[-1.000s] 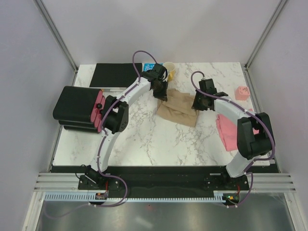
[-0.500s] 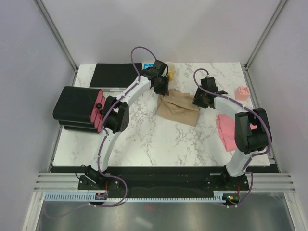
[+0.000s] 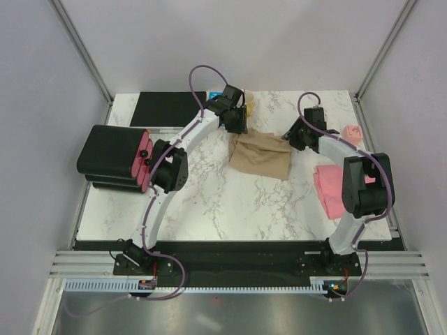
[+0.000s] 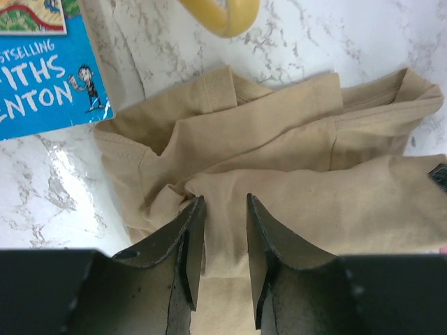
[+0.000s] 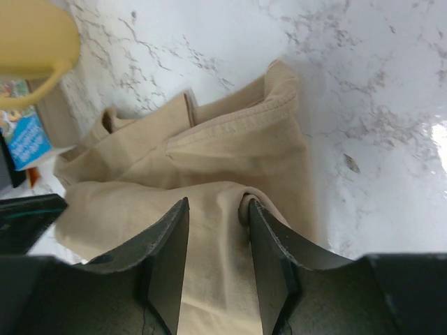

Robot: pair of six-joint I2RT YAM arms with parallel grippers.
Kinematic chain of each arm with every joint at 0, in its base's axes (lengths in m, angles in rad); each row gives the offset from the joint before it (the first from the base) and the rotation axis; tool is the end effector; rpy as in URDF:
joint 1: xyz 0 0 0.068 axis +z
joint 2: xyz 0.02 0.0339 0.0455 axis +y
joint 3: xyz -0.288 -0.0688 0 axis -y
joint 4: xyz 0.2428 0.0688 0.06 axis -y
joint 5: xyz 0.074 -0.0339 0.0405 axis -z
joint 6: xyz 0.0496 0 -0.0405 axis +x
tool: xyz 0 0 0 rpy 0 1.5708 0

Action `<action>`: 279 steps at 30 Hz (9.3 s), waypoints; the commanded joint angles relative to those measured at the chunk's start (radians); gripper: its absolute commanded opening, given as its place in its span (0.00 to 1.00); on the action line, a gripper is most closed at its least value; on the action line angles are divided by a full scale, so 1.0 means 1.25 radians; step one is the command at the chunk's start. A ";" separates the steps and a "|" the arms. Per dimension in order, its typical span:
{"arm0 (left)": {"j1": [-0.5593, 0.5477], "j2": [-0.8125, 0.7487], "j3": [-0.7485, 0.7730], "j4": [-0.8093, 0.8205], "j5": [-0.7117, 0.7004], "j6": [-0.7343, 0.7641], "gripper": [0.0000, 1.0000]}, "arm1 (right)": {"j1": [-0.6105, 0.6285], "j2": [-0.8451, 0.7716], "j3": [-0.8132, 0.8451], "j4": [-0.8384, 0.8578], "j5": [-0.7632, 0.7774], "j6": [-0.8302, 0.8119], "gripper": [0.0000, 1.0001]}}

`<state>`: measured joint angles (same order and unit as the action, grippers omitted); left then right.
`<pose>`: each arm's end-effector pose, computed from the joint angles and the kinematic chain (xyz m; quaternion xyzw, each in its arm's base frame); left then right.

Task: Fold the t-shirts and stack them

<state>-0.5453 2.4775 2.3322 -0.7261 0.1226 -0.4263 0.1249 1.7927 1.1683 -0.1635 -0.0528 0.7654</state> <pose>0.4885 -0.3035 0.2209 0.0767 0.9348 -0.2106 0.2755 0.3991 0.0527 0.2136 0.2813 0.8802 0.1862 0.3337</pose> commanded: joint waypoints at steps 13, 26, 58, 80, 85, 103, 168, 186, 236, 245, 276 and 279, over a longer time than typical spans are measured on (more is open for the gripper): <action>-0.002 -0.253 -0.266 0.110 -0.096 0.039 0.43 | -0.023 0.011 0.154 0.053 -0.025 0.042 0.50; -0.030 -0.307 -0.364 0.123 0.071 0.081 0.28 | 0.050 -0.073 0.095 -0.105 -0.133 -0.162 0.48; -0.148 -0.187 -0.548 0.202 0.074 0.085 0.02 | 0.155 0.135 0.180 -0.115 0.004 -0.218 0.36; -0.171 -0.254 -0.723 0.223 0.079 0.092 0.02 | 0.138 0.301 0.466 -0.150 0.135 -0.313 0.37; -0.186 -0.282 -0.769 0.224 0.082 0.092 0.02 | 0.128 0.305 0.474 -0.160 0.160 -0.336 0.37; -0.255 -0.594 -1.050 0.192 0.069 0.039 0.08 | 0.138 -0.030 0.286 -0.275 0.061 -0.317 0.41; 0.109 -0.583 -1.035 0.242 0.257 0.071 0.60 | 0.230 -0.559 -0.441 -0.229 -0.032 -0.234 0.64; 0.116 -0.563 -1.029 0.226 0.273 0.076 0.56 | 0.230 -0.395 -0.466 -0.019 -0.152 -0.124 0.68; 0.114 -0.535 -1.019 0.224 0.341 0.088 0.51 | 0.215 -0.216 -0.498 0.035 -0.181 -0.047 0.69; 0.105 -0.511 -1.015 0.224 0.344 0.091 0.50 | 0.215 -0.191 -0.516 0.041 -0.195 -0.061 0.65; 0.071 -0.514 -1.002 0.193 0.248 0.088 0.50 | 0.218 -0.246 -0.517 0.132 -0.154 -0.011 0.00; 0.079 -0.549 -1.008 0.186 0.208 0.072 0.52 | 0.219 -0.294 -0.494 0.083 -0.112 -0.020 0.00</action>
<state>-0.4511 1.8381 1.0721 -0.4675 0.5270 -0.3519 0.3977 1.4944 0.5365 0.1036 -0.3344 0.7910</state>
